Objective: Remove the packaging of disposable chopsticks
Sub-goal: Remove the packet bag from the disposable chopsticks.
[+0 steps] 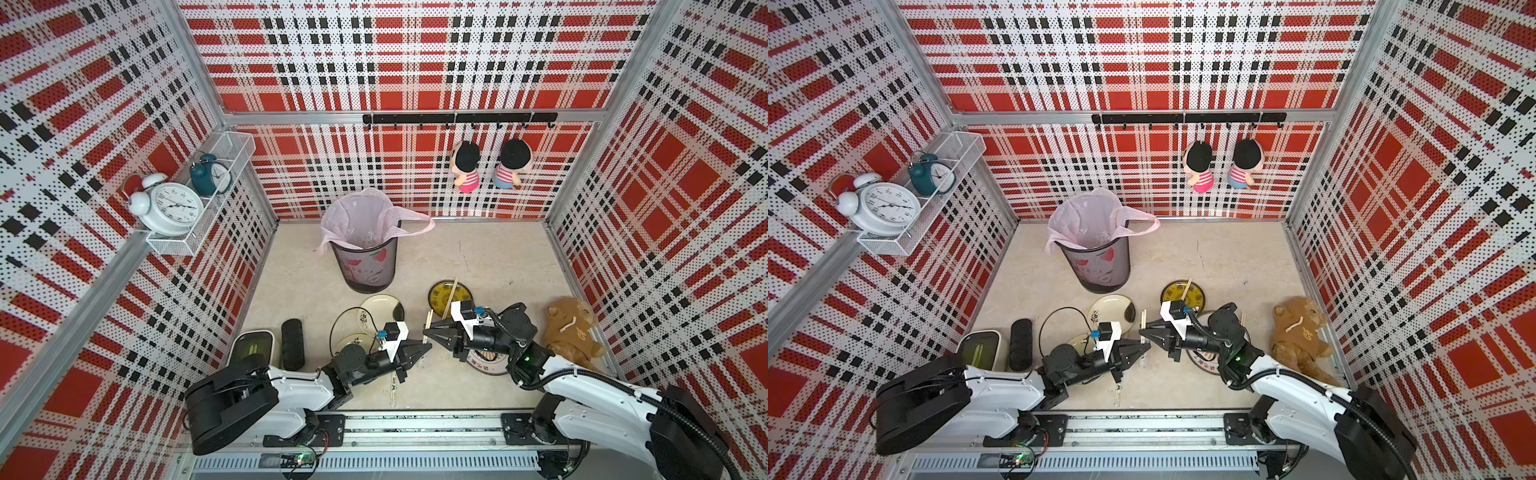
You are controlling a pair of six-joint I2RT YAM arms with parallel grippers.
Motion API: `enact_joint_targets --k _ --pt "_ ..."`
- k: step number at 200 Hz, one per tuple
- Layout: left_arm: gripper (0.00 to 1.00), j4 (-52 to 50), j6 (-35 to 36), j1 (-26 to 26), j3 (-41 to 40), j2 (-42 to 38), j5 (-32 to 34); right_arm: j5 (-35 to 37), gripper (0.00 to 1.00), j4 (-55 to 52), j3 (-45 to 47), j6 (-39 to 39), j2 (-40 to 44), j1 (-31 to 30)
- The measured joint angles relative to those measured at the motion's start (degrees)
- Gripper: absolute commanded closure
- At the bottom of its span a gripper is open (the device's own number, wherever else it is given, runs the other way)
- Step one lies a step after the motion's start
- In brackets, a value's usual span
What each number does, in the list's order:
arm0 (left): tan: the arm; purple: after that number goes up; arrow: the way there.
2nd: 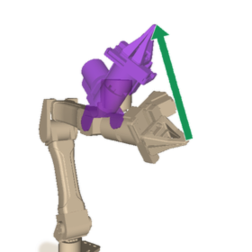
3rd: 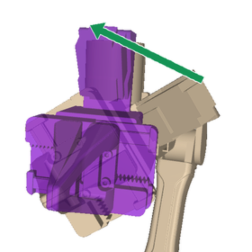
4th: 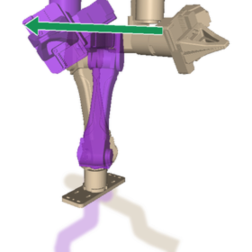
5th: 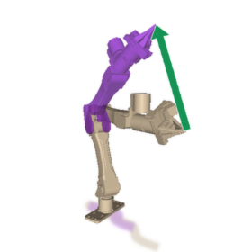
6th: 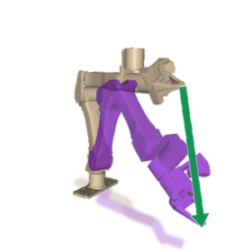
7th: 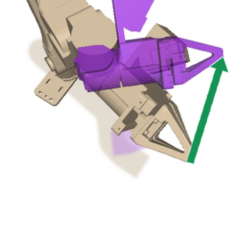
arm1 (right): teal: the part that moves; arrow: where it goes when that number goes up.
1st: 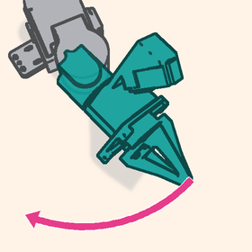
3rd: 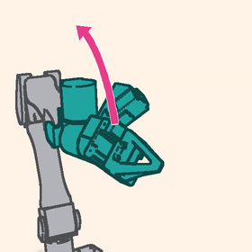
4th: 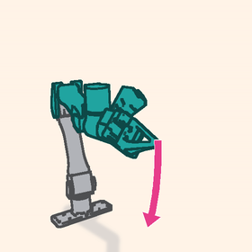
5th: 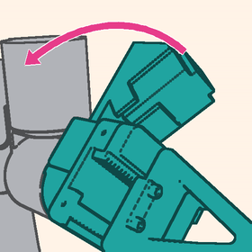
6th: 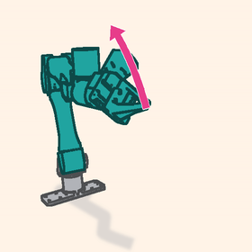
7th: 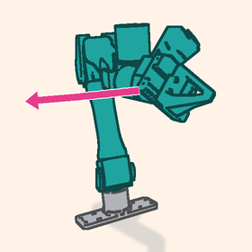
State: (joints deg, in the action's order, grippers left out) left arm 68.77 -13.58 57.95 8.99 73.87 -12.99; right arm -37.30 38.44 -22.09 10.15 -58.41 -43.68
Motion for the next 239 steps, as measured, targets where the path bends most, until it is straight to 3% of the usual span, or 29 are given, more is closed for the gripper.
enact_joint_targets --k 29,55,77,128,152,168,194,218,239 --pt "1.0 -0.2 0.1 0.1 0.0 0.0 0.3 -0.1 0.91 0.0 0.0 0.0 -0.1 0.0" --pt "1.0 -0.3 0.1 0.2 0.0 0.0 0.4 0.0 0.78 0.0 0.1 -0.2 0.0 0.0" --pt "1.0 -0.3 0.1 0.6 0.0 -0.2 0.4 0.1 0.78 0.0 0.1 -0.6 0.0 0.0" --pt "1.0 -1.2 0.0 0.7 0.0 -1.0 0.6 0.0 0.85 0.0 0.3 -0.9 0.0 0.0" --pt "1.0 -1.4 0.6 0.7 0.0 -1.3 1.1 -0.4 1.0 0.1 0.3 -0.1 0.0 0.0" --pt "1.0 -1.5 1.1 0.8 0.0 -1.3 1.4 -0.8 1.0 0.1 0.3 0.5 0.0 0.0" --pt "0.84 -1.5 1.5 1.0 0.0 -1.3 1.7 -0.9 1.0 0.1 0.3 0.7 0.0 0.0" --pt "0.48 -1.4 1.2 1.0 0.0 -1.3 2.2 -0.5 1.0 0.4 1.0 -0.2 0.2 0.1" --pt "0.42 -1.4 0.9 0.5 0.3 -1.4 2.2 -0.3 1.0 0.3 1.4 -0.5 0.5 0.1"
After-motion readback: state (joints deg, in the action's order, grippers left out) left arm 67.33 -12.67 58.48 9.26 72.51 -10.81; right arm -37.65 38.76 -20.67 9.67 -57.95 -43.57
